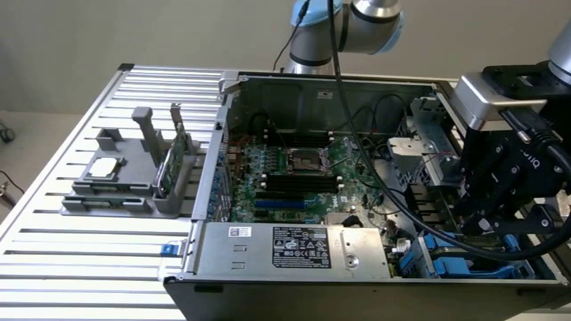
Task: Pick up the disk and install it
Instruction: 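Insert the disk into the insertion slot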
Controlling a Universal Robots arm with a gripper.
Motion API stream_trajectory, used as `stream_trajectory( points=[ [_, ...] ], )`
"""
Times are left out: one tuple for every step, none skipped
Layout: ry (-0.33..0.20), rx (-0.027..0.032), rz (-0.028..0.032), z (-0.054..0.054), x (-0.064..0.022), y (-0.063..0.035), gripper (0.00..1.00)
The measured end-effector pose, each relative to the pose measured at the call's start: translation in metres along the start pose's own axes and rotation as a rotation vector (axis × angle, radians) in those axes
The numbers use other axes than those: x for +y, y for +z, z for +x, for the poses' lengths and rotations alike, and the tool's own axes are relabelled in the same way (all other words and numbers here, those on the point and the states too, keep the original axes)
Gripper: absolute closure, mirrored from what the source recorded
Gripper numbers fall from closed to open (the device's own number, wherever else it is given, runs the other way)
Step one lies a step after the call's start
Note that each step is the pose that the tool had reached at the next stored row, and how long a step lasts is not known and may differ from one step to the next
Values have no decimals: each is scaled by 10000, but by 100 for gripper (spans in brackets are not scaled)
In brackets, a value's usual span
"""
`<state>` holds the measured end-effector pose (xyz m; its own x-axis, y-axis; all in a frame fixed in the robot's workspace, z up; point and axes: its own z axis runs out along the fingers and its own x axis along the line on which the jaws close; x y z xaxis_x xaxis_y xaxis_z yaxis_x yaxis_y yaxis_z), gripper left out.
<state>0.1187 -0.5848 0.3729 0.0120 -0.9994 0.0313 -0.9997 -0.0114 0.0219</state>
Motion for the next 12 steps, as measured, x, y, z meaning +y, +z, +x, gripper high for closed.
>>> stream_trajectory(
  points=[
    [0,1,0,0,0,0,68],
    [0,1,0,0,0,0,68],
    [0,2,0,0,0,-1,68],
    [0,1,0,0,0,-1,68],
    [0,2,0,0,0,-1,68],
    [0,1,0,0,0,-1,68],
    [0,1,0,0,0,-1,68],
    [0,1,0,0,0,-1,68],
    [0,2,0,0,0,-1,68],
    [0,2,-1,0,0,-1,68],
    [0,2,0,0,0,-1,68],
    [0,1,-1,0,0,-1,68]
  ],
)
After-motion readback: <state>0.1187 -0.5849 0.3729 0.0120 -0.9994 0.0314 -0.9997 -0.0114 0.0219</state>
